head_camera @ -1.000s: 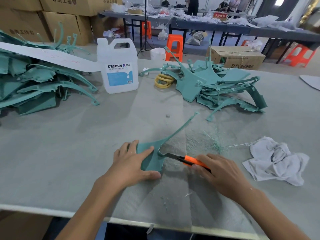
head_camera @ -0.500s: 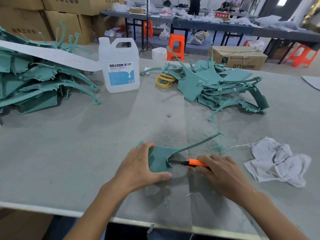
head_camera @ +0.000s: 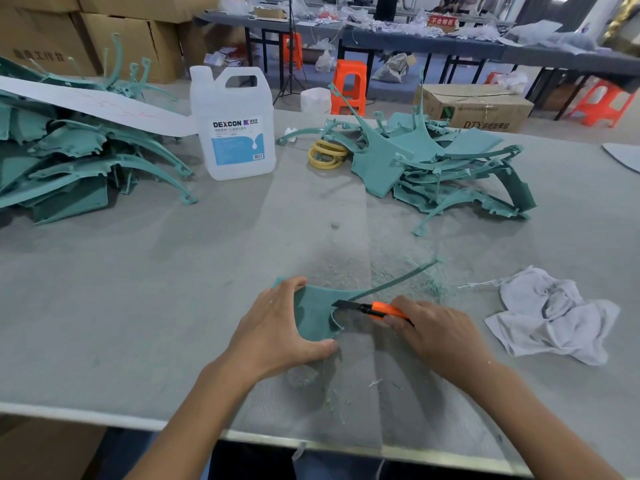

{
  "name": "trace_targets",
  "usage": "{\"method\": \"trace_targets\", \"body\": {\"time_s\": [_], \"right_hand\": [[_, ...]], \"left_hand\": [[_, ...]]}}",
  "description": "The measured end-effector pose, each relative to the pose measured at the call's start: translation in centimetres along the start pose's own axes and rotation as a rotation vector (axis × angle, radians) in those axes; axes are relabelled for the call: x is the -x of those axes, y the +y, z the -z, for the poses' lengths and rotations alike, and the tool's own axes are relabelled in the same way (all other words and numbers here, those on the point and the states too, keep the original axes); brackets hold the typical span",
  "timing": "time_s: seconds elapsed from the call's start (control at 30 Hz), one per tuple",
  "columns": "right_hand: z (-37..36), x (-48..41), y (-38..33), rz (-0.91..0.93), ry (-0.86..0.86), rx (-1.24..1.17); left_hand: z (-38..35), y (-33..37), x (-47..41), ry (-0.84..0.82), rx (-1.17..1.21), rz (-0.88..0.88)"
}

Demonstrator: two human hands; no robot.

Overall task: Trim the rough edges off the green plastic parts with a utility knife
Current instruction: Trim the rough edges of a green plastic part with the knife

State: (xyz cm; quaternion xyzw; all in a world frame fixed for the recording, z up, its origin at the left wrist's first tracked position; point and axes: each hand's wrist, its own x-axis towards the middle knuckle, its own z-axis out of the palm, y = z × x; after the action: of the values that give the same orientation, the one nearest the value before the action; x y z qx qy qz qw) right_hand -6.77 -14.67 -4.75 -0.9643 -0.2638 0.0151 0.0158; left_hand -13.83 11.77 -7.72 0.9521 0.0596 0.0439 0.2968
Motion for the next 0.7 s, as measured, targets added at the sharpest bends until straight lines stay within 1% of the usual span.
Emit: {"method": "trace_targets", "body": {"time_s": [0.03, 0.1, 0.17, 0.27, 0.33, 0.47, 0.6, 0.7], "right_hand": [[0.0, 0.0, -0.1, -0.001, 0.009, -0.025], [-0.2, 0.1, -0.4, 0.018, 0.013, -0.155], [-0.1, 0.3, -0.6, 0.068, 0.0, -0.232], [-0.1, 0.3, -0.4, 0.131, -0.035, -0.19], [0.0, 0.1, -0.2, 0.098, -0.043, -0.185], [-0.2, 0.1, 0.1, -0.023, 0.026, -0.086], [0.0, 0.9, 0.0, -0.018, 0.08, -0.068], [0.2, 1.2, -0.6, 0.015, 0.018, -0.075]], "left_hand": [[0.0, 0.0, 0.0, 0.0, 0.002, 0.001], [0.1, 0.0, 0.0, 0.001, 0.006, 0.007], [0.1, 0.0, 0.0, 0.006, 0.013, 0.01], [-0.1, 0.1, 0.0, 0.013, 0.023, 0.012], [-0.1, 0.1, 0.0, 0.02, 0.025, 0.014], [-0.1, 0.2, 0.0, 0.027, 0.038, 0.023], [-0.7, 0.8, 0.3, 0.076, 0.028, 0.056], [-1.0, 1.0, 0.5, 0.091, 0.027, 0.062]]}}
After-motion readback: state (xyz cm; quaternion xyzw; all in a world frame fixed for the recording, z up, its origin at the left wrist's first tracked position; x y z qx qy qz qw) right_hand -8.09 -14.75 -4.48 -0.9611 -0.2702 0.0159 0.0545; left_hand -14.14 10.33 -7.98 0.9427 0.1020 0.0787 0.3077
